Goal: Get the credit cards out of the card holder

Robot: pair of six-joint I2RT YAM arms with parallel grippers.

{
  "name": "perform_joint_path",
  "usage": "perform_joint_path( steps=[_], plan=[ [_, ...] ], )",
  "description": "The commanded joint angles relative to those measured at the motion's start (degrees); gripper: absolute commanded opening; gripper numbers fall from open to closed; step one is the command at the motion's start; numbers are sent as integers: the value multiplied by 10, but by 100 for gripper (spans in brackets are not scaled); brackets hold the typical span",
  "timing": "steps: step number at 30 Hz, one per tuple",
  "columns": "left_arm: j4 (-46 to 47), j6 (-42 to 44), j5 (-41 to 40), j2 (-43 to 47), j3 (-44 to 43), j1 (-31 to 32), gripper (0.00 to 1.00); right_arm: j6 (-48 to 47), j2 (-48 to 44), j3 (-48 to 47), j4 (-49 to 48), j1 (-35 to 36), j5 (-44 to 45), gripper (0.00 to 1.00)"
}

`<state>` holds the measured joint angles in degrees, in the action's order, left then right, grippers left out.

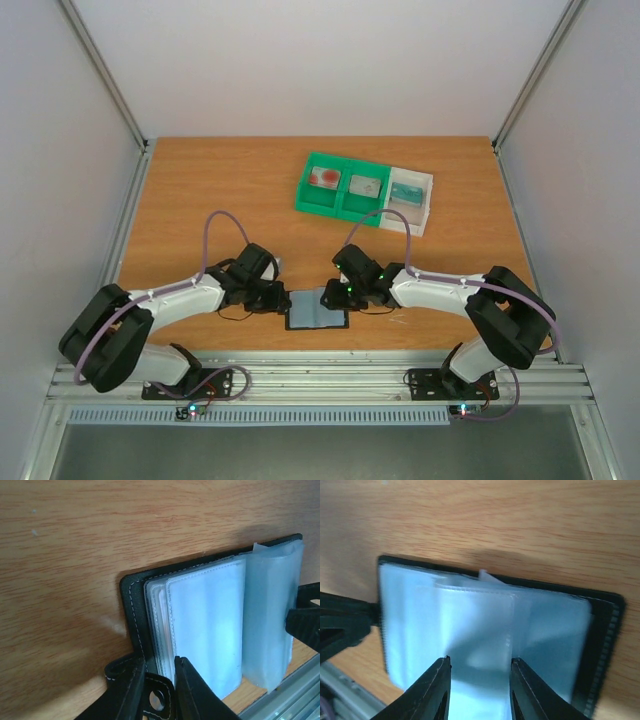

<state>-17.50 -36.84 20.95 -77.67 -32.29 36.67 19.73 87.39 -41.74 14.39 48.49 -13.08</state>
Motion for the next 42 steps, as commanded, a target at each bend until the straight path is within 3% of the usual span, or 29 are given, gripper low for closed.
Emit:
perform_joint_path(
  steps=[1, 5, 10, 16, 20, 25, 35, 42],
  plan=[
    [44, 2, 4, -10, 17, 0, 18, 22, 6, -2, -69, 2, -51, 33],
    [43, -4, 11, -7, 20, -1, 18, 26, 18, -1, -78, 2, -53, 31],
    [12, 0, -5, 8, 12, -1, 17, 18, 27, -11, 6, 2, 11, 25],
    [-13, -8, 10, 52, 4, 0, 17, 1, -15, -38, 127, 3, 70, 26],
    [-20, -17, 8, 79, 4, -1, 20, 5, -36, -59, 158, 5, 64, 29],
    [-14, -18, 15, 100, 8, -3, 23, 14, -31, -93, 146, 34, 49, 32],
    [1, -27, 16, 85, 36, -19, 27, 13, 99, -183, 130, 92, 54, 42],
    [1, -37, 31, 100, 46, -27, 27, 5, 134, -179, 129, 93, 86, 31]
  ],
)
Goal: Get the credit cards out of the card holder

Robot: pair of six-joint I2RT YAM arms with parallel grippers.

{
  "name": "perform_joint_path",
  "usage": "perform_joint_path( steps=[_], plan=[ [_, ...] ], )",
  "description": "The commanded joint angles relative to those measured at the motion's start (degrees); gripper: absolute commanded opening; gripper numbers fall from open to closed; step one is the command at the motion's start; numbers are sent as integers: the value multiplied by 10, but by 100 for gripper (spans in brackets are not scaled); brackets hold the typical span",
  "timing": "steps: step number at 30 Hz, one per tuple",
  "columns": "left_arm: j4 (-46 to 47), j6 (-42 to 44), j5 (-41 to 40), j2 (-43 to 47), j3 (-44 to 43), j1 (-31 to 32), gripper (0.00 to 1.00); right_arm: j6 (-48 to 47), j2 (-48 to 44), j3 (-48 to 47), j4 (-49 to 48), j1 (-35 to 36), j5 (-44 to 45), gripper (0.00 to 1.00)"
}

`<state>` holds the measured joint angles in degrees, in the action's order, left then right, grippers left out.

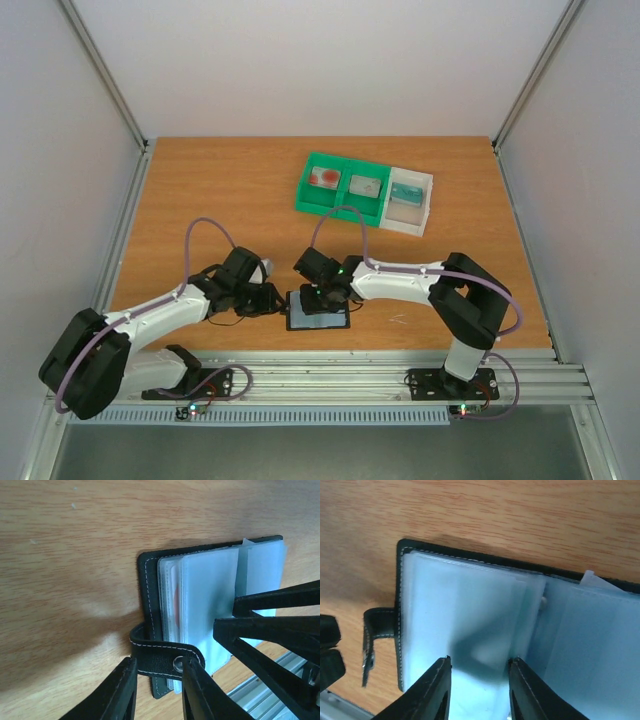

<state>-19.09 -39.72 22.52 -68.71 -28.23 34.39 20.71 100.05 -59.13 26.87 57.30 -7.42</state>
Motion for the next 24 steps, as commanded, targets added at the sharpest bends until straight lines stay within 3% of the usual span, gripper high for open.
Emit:
perform_joint_path(
  steps=[1, 8, 17, 21, 24],
  plan=[
    [20, -11, 19, 16, 5, -5, 27, -2, 8, 2, -1, 4, 30, 29],
    [143, -92, 100, 38, 44, 3, 29, 33, -20, 82, -98, 1, 1, 25],
    [158, -114, 83, 55, 33, 20, 41, 51, -31, 115, -131, -2, 1, 19],
    [151, -94, 57, 34, 18, 19, 43, 58, -28, 135, -164, -6, -16, 19],
    [146, -73, 51, 18, -1, 18, 50, 60, -24, 138, -171, -6, -23, 19]
  ],
)
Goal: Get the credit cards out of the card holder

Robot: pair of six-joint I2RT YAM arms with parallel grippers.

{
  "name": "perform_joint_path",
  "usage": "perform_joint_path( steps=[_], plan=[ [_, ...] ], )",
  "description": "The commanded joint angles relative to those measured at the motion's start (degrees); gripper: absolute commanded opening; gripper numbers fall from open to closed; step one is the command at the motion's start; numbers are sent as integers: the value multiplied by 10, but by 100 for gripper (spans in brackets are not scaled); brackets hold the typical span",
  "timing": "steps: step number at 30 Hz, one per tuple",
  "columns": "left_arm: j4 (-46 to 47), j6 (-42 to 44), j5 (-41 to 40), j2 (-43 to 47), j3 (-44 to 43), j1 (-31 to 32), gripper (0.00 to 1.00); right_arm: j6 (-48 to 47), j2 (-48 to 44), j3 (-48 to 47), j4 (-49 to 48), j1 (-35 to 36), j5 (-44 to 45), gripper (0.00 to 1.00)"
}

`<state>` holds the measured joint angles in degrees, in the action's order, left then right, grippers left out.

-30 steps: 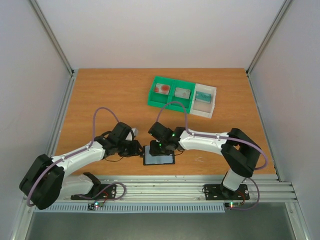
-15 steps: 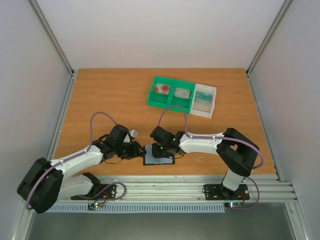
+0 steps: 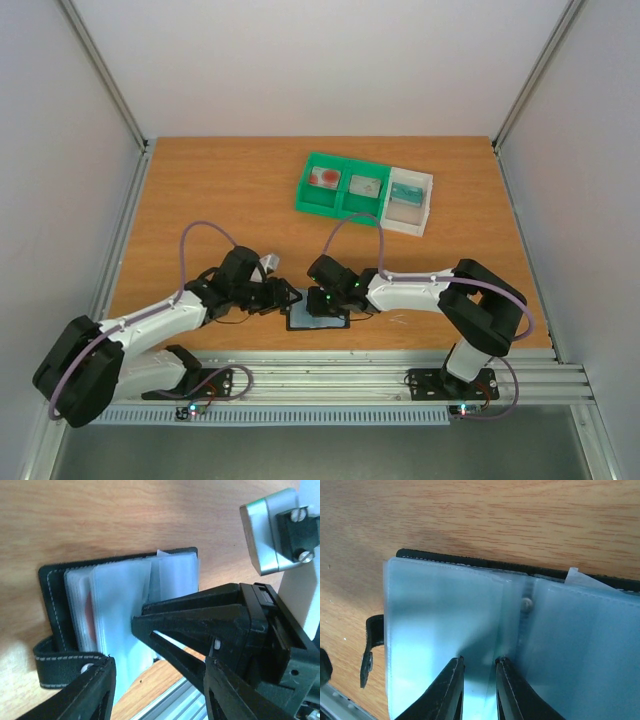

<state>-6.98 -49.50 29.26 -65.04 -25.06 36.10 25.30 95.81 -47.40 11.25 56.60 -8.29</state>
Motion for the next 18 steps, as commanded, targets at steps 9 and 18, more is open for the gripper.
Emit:
perform_joint_path(
  steps=[9, 18],
  plan=[
    [63, 43, 7, -77, -43, -34, 55, 17, 6, 36, -27, 1, -15, 18],
    [115, 49, 48, -116, -42, -36, 54, 20, 5, 37, -32, 1, -17, 18]
  ],
)
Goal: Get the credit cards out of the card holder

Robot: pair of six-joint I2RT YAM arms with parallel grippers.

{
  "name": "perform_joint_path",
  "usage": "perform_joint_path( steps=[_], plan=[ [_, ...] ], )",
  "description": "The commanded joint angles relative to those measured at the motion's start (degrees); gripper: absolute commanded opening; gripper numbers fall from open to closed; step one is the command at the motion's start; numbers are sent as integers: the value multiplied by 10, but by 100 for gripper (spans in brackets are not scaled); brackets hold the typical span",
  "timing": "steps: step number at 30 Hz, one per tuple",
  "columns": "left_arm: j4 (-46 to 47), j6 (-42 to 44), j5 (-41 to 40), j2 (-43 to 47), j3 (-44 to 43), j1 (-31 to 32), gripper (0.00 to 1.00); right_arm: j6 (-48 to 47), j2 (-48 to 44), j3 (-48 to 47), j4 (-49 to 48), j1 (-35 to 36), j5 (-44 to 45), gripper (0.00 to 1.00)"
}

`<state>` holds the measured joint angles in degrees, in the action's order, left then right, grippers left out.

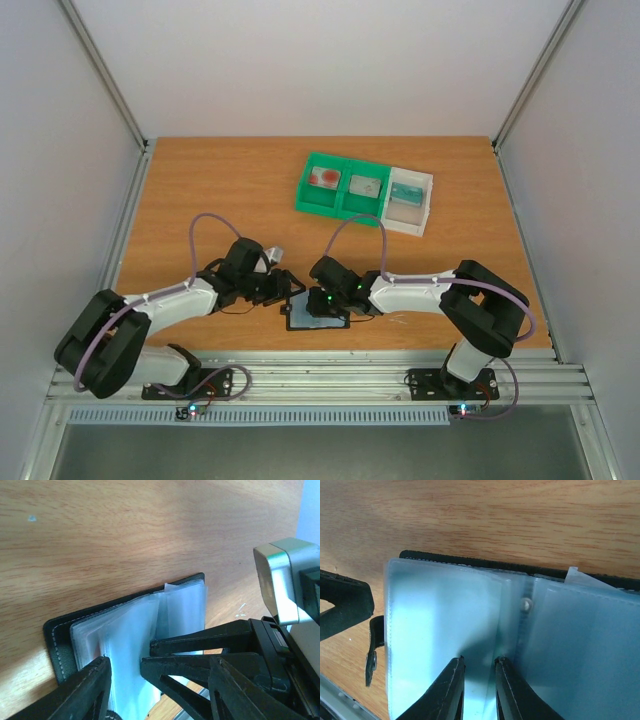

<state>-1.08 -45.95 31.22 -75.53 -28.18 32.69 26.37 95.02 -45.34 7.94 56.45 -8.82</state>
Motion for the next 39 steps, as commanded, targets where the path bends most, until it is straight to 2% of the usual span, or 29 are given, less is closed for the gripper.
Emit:
perform_joint_path(
  steps=[1, 24, 36, 39],
  plan=[
    [55, 13, 26, -13, -11, -2, 55, 9, 13, 17, 1, 2, -11, 18],
    [26, 34, -3, -28, -17, -3, 58, 11, 10, 22, -1, 2, -5, 17],
    [42, 26, 6, -51, -19, -3, 53, 11, 11, 21, 0, 2, -3, 17],
    [57, 17, 15, -52, -14, -3, 43, 11, 11, 22, 0, 3, -2, 17]
  ],
)
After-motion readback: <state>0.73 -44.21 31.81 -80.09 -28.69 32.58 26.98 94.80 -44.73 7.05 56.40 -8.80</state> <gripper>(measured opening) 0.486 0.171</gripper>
